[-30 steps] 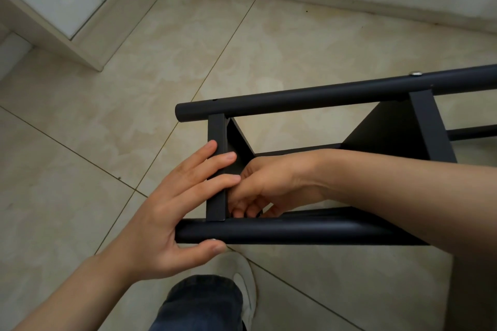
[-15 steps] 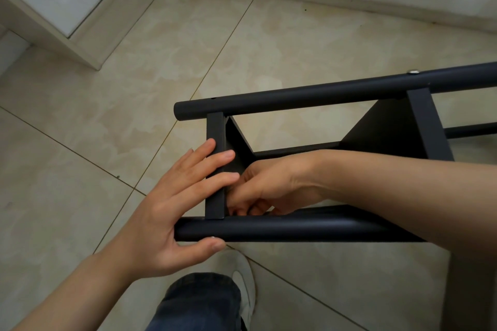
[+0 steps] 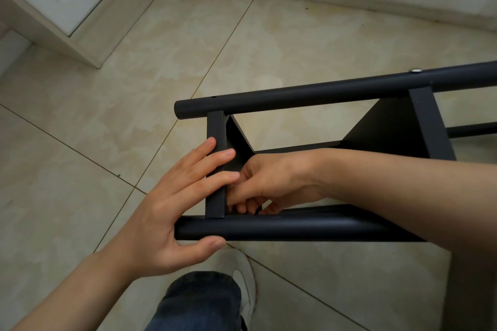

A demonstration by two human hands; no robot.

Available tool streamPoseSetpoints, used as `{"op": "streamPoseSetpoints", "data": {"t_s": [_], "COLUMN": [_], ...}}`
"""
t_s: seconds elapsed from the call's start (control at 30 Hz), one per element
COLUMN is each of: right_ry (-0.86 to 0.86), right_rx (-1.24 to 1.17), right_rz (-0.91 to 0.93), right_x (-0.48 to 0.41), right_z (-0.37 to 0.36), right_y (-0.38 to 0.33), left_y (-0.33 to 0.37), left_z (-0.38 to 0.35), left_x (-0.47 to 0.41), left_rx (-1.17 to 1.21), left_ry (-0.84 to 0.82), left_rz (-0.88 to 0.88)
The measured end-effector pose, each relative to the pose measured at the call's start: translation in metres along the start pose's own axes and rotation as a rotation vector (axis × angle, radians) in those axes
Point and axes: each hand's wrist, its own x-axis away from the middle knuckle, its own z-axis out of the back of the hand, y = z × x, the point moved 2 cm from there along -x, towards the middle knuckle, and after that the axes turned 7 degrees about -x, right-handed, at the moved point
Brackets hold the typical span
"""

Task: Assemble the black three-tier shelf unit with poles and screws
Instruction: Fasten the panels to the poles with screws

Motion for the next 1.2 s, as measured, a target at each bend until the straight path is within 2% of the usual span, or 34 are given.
{"op": "streamPoseSetpoints", "data": {"t_s": [0.5,0.7,0.87,1.2], "right_ry": [-0.033,-0.03,-0.026,-0.014], "right_rx": [0.002,-0.082,-0.092,-0.052], "right_rz": [-0.08,-0.032,-0.064,-0.011], "right_x": [-0.001,-0.003,-0.003,-0.006], "right_z": [0.001,0.003,0.005,0.0], "right_y": [0.0,0.001,0.001,0.005], "left_y": [-0.002,-0.001,0.0,0.0], "left_z": [-0.001,-0.001,-0.001,-0.001], "left_x": [0.001,0.0,0.001,0.001], "left_rx": [0.006,0.002,-0.001,0.004], "left_ry": [-0.002,0.002,-0.003,0.002], "left_rz": [-0.001,-0.004,0.009,0.003]}}
